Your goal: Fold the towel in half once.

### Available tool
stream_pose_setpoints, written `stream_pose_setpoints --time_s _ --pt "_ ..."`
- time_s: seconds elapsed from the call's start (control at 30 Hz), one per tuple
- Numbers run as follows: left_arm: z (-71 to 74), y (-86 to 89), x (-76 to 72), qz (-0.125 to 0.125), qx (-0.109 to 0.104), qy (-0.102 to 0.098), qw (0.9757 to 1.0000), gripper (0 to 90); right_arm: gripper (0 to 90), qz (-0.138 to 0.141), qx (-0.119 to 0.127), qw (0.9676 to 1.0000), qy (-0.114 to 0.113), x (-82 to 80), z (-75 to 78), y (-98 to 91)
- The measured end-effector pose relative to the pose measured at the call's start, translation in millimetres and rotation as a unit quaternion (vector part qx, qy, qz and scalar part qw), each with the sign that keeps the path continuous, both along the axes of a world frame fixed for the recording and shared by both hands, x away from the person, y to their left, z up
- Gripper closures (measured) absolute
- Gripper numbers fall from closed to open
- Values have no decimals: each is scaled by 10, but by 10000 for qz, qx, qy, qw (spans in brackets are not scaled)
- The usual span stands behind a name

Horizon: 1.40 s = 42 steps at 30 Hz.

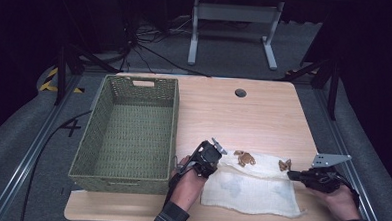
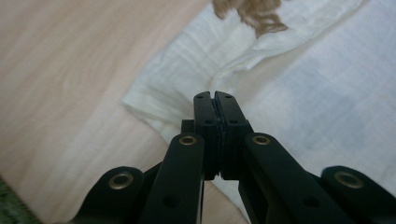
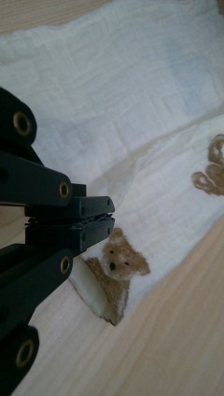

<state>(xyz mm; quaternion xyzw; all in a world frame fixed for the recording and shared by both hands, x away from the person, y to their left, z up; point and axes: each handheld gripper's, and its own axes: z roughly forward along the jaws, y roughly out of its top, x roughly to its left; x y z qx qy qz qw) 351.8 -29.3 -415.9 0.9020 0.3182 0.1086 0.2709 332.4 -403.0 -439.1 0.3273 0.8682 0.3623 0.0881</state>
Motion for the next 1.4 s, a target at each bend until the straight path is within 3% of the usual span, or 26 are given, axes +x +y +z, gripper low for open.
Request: stream_pose_setpoints --time_s 0.23,0.47,0.7,0.97,1.13,1.23,1.4 --pt "-197 -11 -25 -108 75 320 9994 890 883 13 -205 9997 137 8 -88 39" --pt "-257 -38 -15 -122 95 401 9991 889 883 -27 -308 9995 68 53 -87 27" --pt "-267 -81 50 -113 101 319 9994 889 884 -152 -389 9991 -26 231 -83 3" --pt "-273 -175 279 -17 39 245 9997 889 884 -285 -374 9988 -153 482 -91 -59" --pt "-257 -173 325 -32 -6 248 9997 891 884 -403 -309 9985 -187 644 -96 -114" --pt "-230 -145 298 14 -60 195 9998 892 884 -407 -267 9986 -203 633 -94 -124" --pt "-128 -71 167 68 -105 52 9999 891 884 -354 -182 9986 -350 473 -5 -148"
